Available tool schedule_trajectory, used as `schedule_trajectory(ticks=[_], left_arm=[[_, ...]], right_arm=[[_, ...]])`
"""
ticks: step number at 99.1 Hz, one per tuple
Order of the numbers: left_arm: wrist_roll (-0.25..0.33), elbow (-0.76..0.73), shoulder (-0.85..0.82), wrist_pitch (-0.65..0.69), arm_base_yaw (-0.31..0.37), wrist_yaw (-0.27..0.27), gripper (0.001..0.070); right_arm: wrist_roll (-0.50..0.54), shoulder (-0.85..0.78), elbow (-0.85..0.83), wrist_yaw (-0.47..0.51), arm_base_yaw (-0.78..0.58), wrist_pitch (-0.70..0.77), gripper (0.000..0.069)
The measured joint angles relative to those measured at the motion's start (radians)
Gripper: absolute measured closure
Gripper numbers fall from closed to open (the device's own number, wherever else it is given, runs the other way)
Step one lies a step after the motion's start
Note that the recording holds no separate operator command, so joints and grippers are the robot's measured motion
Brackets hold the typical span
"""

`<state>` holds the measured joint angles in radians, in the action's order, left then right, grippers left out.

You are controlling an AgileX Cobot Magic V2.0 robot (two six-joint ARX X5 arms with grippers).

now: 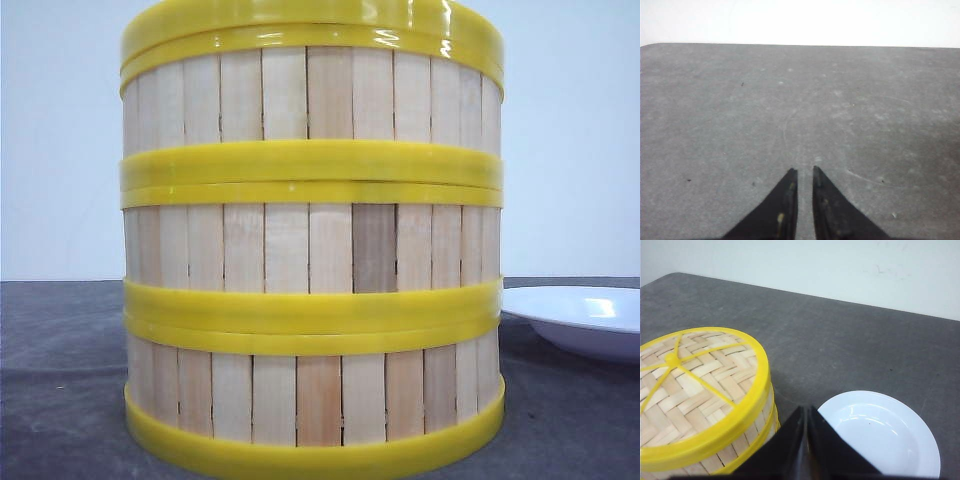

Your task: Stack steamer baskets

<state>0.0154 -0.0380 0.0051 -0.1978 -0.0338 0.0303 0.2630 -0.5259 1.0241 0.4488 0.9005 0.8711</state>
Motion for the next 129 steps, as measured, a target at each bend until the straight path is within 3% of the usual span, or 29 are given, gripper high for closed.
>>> schedule_trajectory(ticks=[47, 74, 103, 129], left_arm=[[0.0, 0.0, 0.0, 0.0, 0.0, 0.0, 0.0682], [0.0, 0.0, 0.0, 0.0, 0.0, 0.0, 0.0682], [0.0, 0.0, 0.0, 0.0, 0.0, 0.0, 0.0682], [0.0, 0.0, 0.0, 0.0, 0.0, 0.0, 0.0682]], right_arm=[[0.0, 0.0, 0.0, 0.026, -0.014, -0.004, 0.0685], [-0.075, 0.003, -0.032, 0.038, -0.22, -0.143, 0.0685], [-0.186, 0.047, -0.241, -0.216, -0.57, -0.337, 0.0685], [-0.204, 0.223, -0.567, -0.349, -0.793, -0.56, 0.0685]])
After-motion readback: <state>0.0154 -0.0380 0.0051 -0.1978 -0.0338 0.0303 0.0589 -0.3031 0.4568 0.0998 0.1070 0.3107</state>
